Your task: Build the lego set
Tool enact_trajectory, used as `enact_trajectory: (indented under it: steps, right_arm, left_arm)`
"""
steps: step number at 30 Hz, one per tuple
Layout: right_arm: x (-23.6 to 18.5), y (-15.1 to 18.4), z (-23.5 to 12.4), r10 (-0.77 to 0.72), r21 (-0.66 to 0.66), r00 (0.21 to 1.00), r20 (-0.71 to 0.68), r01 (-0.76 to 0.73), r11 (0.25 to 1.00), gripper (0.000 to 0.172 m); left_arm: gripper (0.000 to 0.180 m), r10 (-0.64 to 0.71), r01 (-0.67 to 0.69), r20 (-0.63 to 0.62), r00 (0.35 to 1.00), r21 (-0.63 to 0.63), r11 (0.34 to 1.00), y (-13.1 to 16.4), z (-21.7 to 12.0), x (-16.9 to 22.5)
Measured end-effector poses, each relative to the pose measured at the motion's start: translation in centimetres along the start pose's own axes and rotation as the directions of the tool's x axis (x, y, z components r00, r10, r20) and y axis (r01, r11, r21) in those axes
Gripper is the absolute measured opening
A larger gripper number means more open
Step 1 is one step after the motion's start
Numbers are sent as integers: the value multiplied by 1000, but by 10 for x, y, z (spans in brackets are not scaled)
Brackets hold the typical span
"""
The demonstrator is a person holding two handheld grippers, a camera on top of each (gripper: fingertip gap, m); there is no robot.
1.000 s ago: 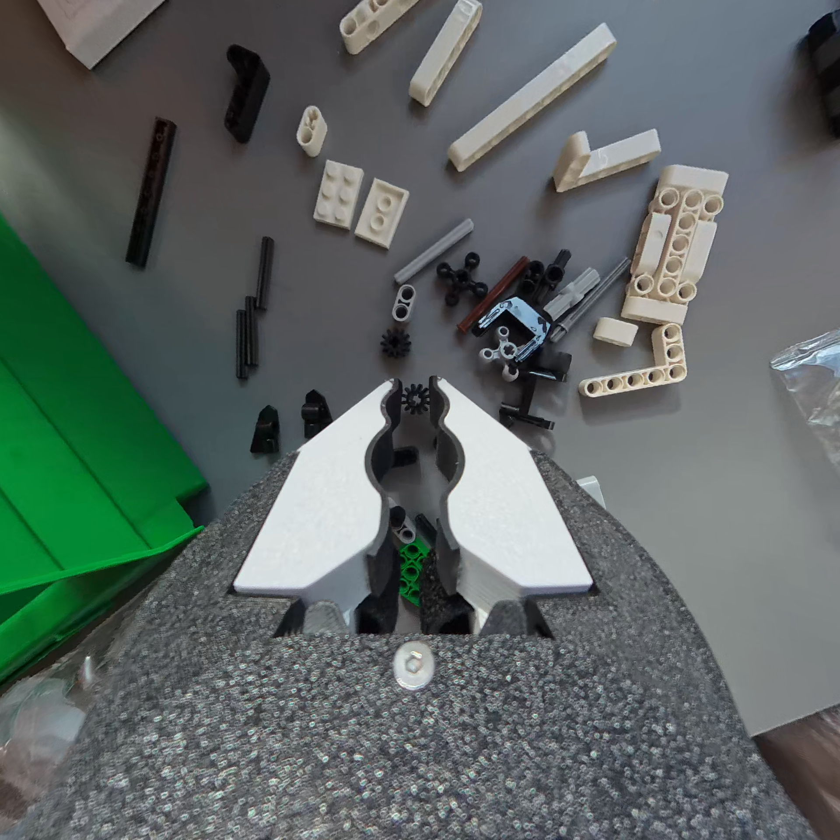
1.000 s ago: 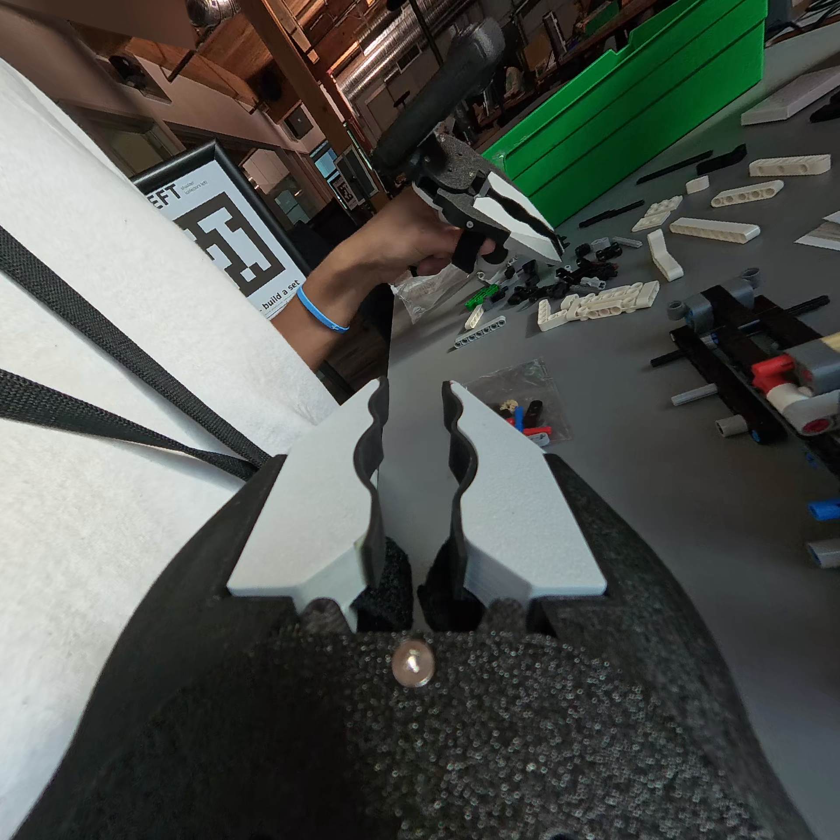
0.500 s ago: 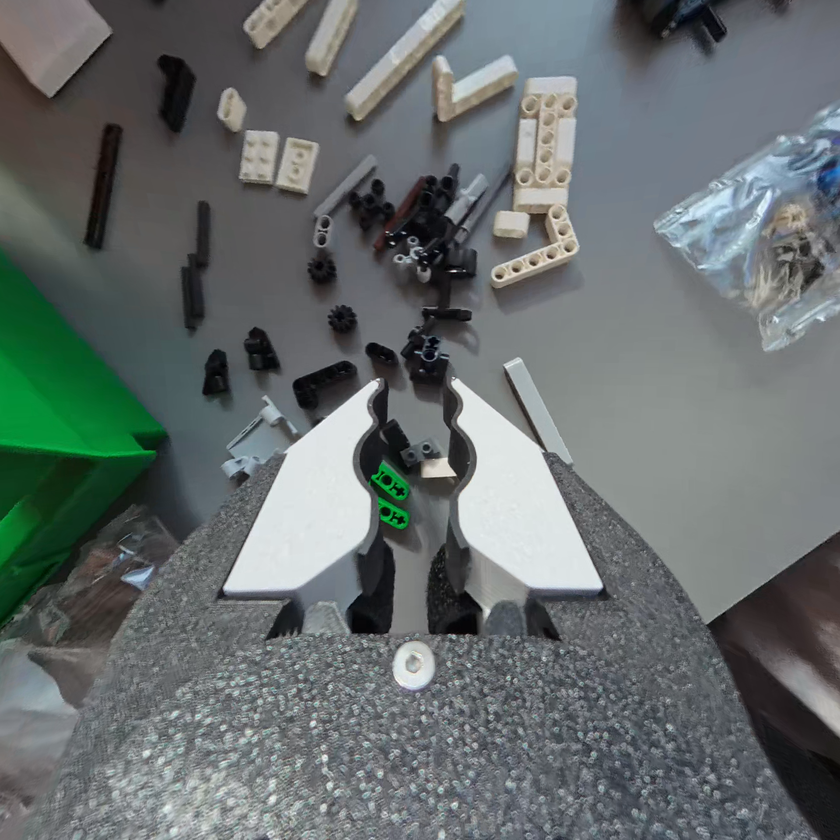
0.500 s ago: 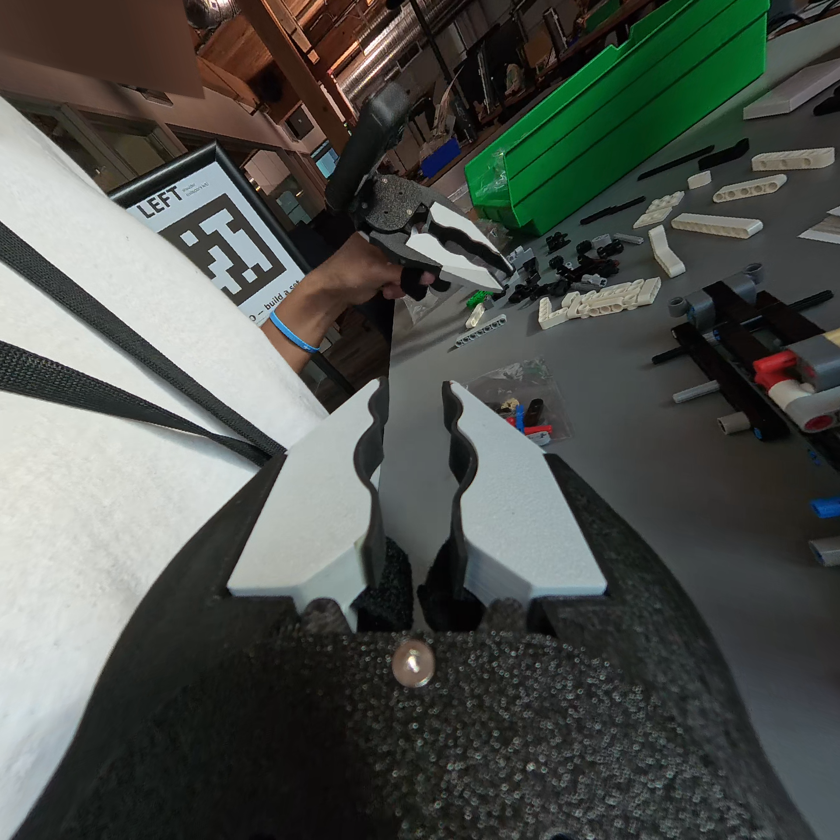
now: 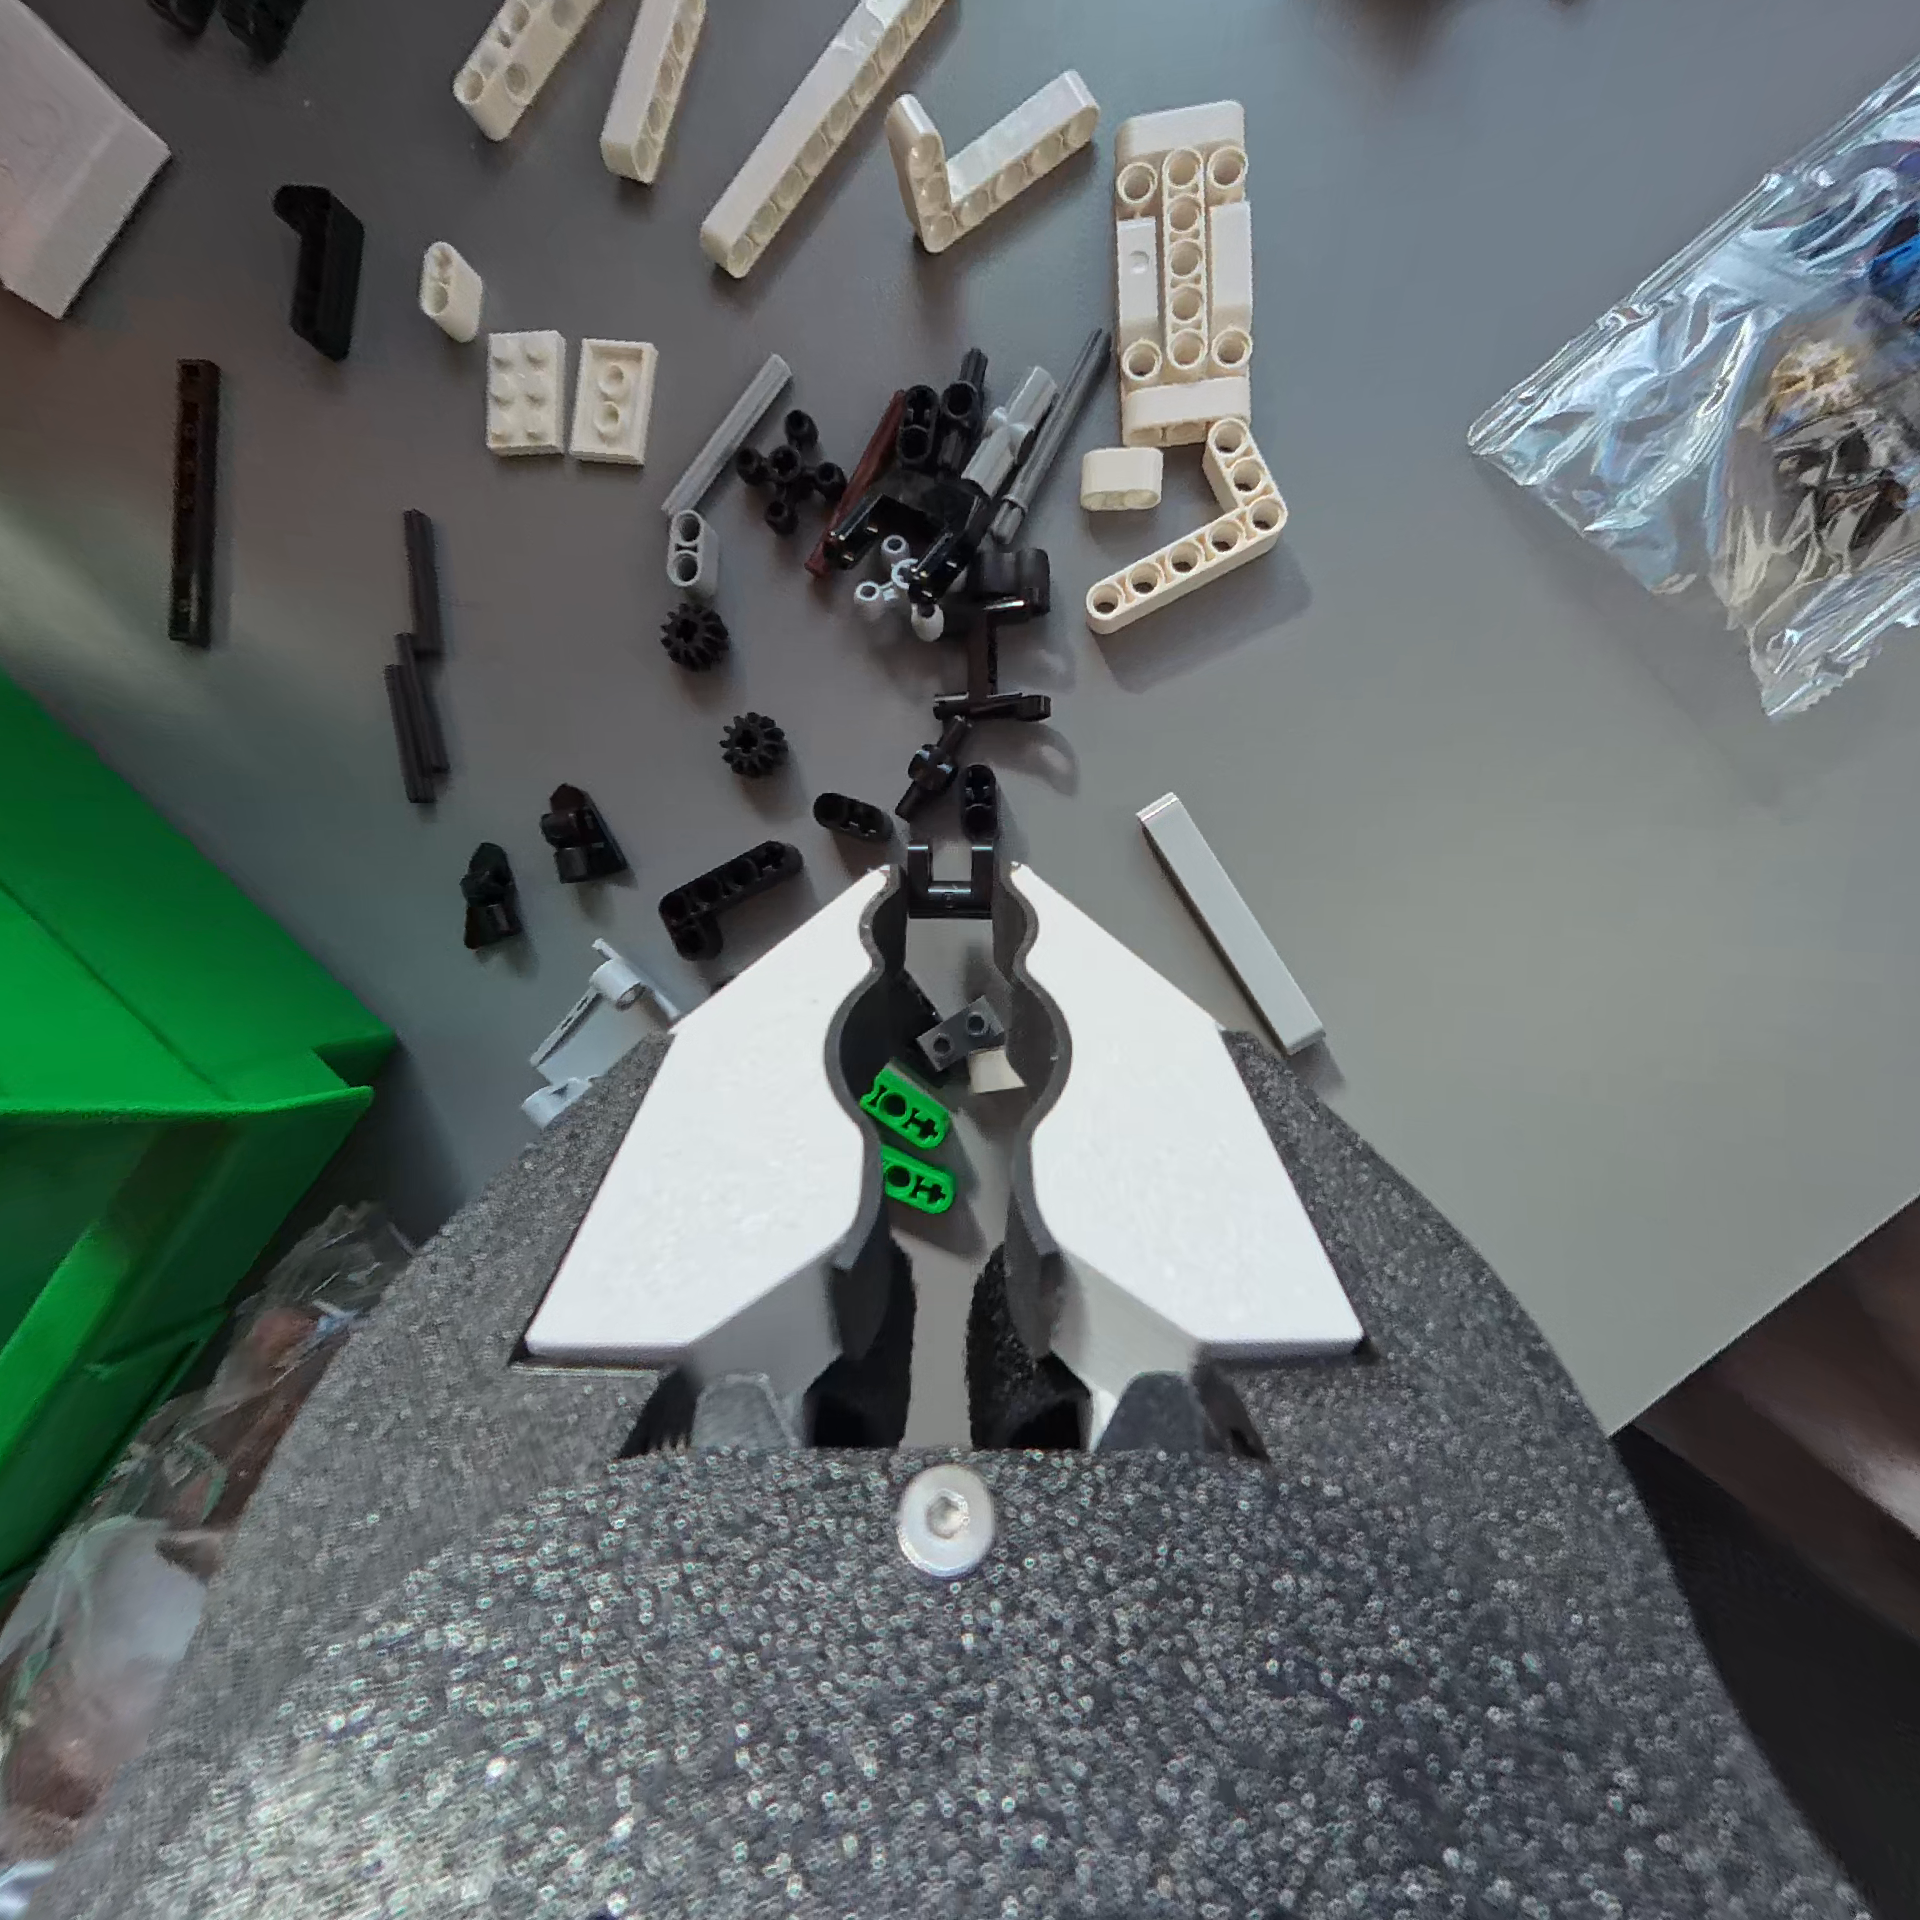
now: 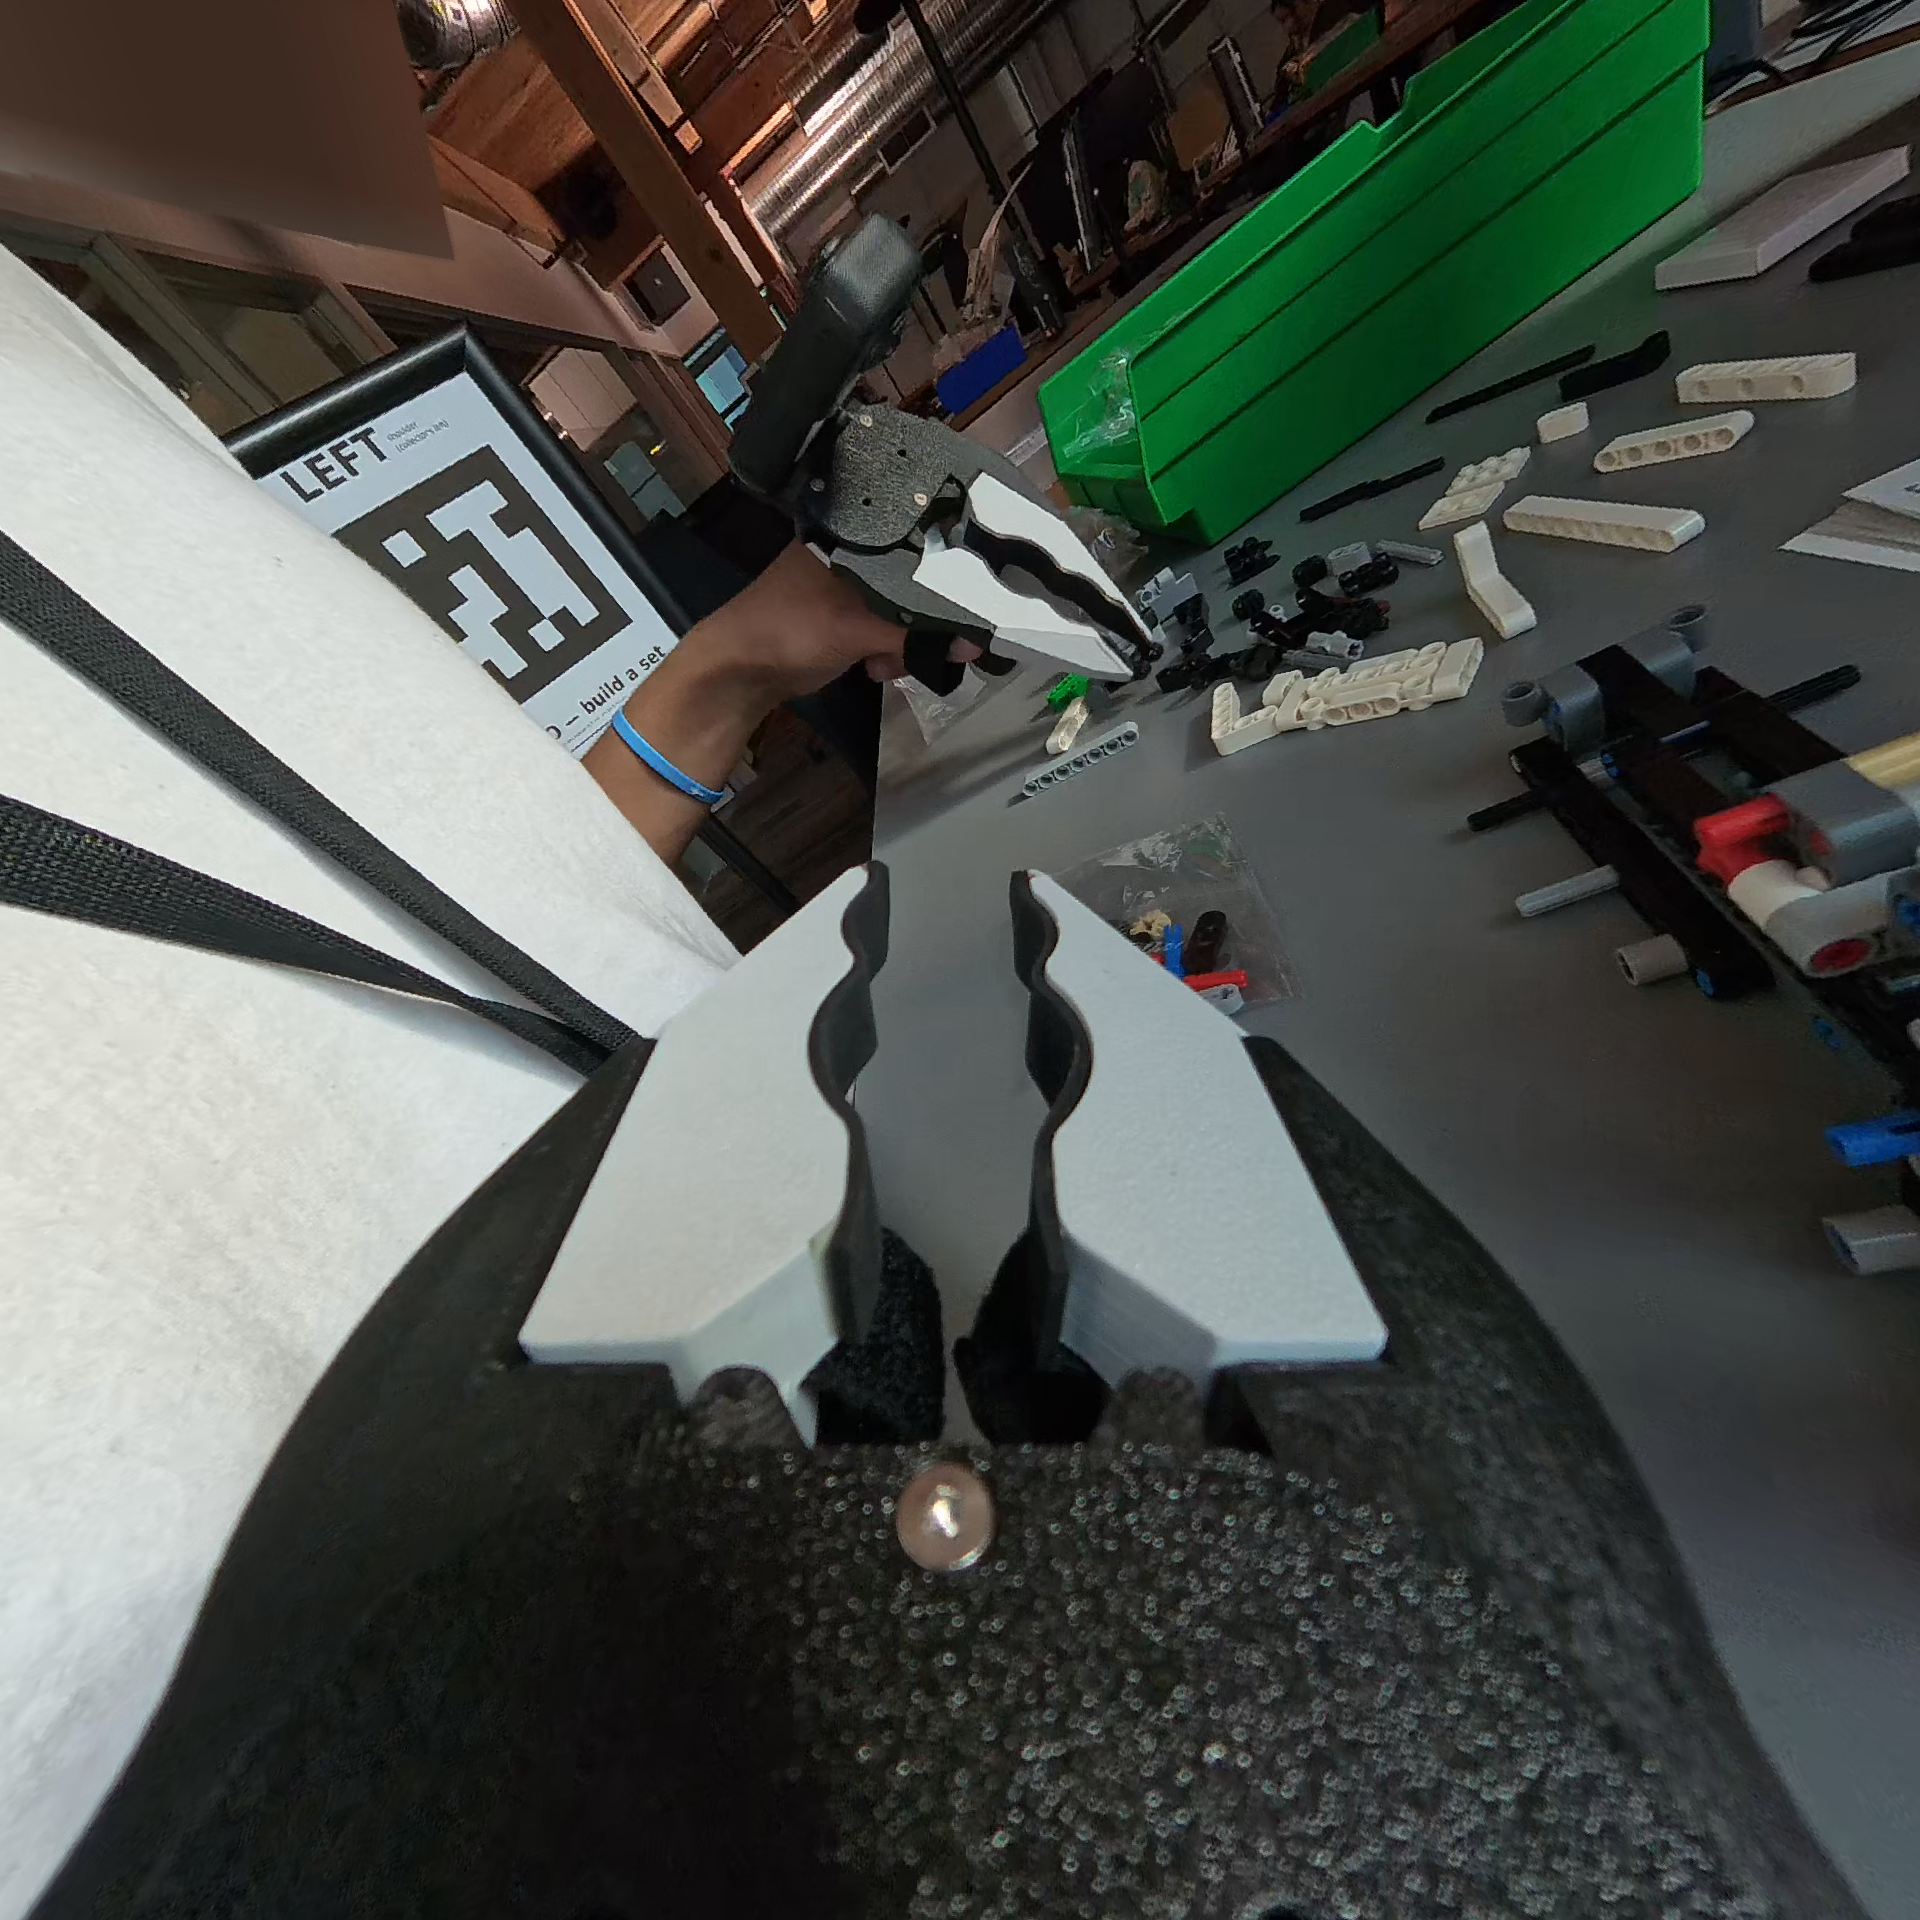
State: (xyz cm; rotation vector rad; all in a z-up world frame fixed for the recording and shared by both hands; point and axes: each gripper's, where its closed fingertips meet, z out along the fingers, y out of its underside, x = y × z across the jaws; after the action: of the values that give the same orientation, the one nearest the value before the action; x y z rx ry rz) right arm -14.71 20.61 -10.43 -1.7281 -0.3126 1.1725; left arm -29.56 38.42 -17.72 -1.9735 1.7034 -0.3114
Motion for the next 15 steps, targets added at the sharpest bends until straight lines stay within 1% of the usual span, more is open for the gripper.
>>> enact_trajectory:
  steps: [3,5,7,9,11,14,15]
  right_arm:
    - [-1,1,1,3,-6,1000,7,-3,1000,22]
    - [-1,1,0,2,-5,1000,9,-2,1000,22]
    - [-1,0,0,1,-1,1000,11,-1,1000,22]
    - [-2,0,0,-2,3,1000,13,1,1000,22]
    - [-2,-1,-1,-5,11,1000,12,5,1000,22]
    - [-2,-4,-4,-8,32,1000,7,7,999,22]
    - [-2,-5,-4,-9,40,1000,4,8,999,22]
  left_arm:
    - [13,4,-5,64,998,23,1000,-5,-14,-13]
    - [13,-1,-5,129,992,45,999,-15,-22,-29]
    - [13,-42,29,203,978,65,997,-28,-24,-49]
    - [13,-88,74,222,971,70,995,-40,-15,-62]
    - [14,-130,123,244,961,45,991,-47,0,-74]
    - [14,-218,226,264,939,2,974,-45,24,-92]
    - [14,-240,251,249,938,-16,968,-42,32,-94]
